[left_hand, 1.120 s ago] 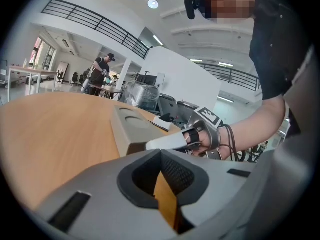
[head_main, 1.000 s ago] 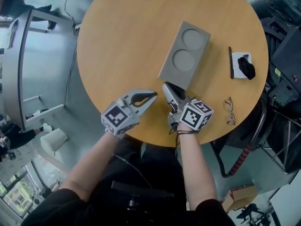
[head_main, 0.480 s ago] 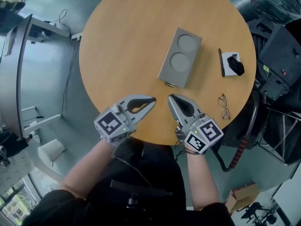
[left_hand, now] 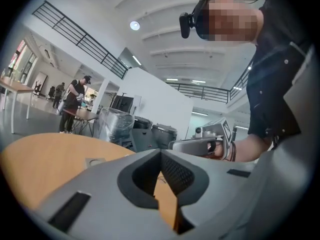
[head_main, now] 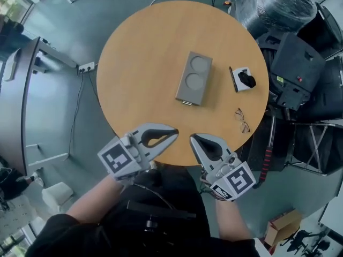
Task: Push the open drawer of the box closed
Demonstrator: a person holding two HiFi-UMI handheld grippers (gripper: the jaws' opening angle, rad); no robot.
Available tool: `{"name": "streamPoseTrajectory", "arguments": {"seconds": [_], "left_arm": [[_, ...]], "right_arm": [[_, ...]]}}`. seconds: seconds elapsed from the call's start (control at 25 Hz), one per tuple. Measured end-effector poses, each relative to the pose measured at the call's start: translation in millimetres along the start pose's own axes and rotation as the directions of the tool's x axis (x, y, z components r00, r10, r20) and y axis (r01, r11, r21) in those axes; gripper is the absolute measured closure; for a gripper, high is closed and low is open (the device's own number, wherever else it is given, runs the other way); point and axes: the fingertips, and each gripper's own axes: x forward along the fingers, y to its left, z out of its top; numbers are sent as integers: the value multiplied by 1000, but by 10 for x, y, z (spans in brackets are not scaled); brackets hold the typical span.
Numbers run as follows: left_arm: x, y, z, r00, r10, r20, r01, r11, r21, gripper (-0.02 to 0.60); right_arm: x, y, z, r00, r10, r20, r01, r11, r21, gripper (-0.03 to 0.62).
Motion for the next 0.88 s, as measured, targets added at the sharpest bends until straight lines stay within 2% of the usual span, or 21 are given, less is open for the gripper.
{"name": "streamPoseTrajectory", "arguments": {"seconds": [0.24,0.4,0.64,0.88], "left_arm": [[-228,-500,329,998,-57,7,56,996,65,549],[-387,-799,485,997,-79,14,77,992,96,549],[-555,-1003,732,996,-85,21,82,987,139,549],[-753,-1132,770,996,-87,38,79,982,170,549]], "right_arm": [[-282,571,307,1000,-12,20,13,996,-91,586],[-479,869,518,998,-12,54,18,993,-117,588],[-610,1113,839,995,-18,97,32,989,-147,588],[-640,1355,839,995,-18,103,35,986,-163,588]]}}
